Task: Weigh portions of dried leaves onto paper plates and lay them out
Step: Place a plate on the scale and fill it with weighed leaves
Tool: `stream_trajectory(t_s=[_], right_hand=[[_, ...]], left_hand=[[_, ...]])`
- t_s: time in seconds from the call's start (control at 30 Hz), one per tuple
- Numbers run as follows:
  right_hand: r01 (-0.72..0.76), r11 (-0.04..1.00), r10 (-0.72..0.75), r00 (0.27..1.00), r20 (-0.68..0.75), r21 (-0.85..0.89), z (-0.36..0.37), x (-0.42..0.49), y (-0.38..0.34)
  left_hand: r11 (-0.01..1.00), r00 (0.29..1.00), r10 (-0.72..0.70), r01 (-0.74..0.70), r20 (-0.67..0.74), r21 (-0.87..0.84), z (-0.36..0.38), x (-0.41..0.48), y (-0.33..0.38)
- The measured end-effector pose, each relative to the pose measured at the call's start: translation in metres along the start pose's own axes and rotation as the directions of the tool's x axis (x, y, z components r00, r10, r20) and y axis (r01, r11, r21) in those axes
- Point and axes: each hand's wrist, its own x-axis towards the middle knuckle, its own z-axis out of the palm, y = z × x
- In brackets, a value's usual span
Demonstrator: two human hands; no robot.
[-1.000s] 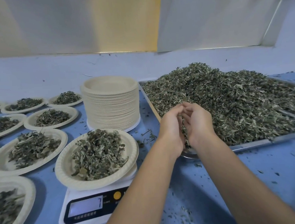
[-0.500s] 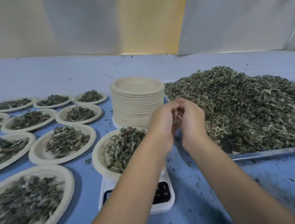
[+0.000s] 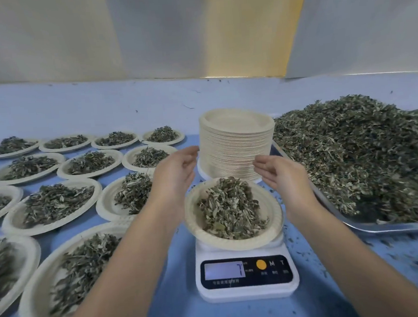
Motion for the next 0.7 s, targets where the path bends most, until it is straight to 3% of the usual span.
stream_trajectory(t_s=[0.2,0.5,0.7], right_hand=[[0.002,0.999,-0.002,1.000,0.017,-0.039,-0.004,0.003,0.014],[-0.011,1.000,0.011,1.000,0.004,0.016,0.000,0.003,0.019],[0.000,1.000,0.000,1.000,-0.012,0.028,0.005,-0.001,0.016]], left_hand=[[0.983,0.996,0.005,0.011,-0.085,0.184,-0.017,0.008,-0.022],[0.994,0.987,-0.108,0.108,-0.117,-0.004,-0.013,0.014,-0.038],[0.988,0.982,-0.114,0.129,-0.153,0.088,-0.017,0.014,-0.032]])
